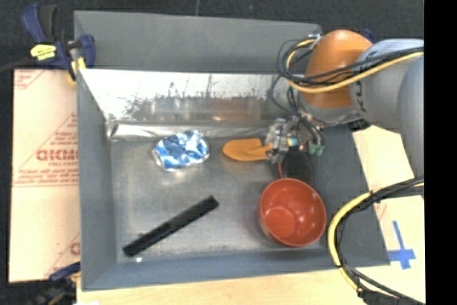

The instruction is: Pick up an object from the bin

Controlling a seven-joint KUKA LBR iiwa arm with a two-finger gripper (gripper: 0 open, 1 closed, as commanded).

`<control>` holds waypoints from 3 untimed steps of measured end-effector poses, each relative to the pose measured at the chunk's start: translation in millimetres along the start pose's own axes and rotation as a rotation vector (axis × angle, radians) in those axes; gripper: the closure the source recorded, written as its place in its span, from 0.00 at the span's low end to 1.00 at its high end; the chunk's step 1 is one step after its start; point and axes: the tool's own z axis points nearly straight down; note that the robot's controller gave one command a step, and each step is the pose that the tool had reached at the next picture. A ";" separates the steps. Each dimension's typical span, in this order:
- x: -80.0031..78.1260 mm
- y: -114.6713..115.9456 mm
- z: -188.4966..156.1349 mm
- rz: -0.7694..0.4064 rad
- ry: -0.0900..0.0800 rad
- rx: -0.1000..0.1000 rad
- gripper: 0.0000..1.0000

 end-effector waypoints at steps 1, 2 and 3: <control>0.0 -0.1 0.0 -0.001 0.000 0.001 1.00; 0.0 -0.2 0.0 -0.001 0.000 0.001 1.00; 0.0 -0.2 0.0 -0.002 0.000 0.001 1.00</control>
Offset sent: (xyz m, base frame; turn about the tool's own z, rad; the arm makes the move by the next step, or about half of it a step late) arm 0.0000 0.0000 0.0000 0.0000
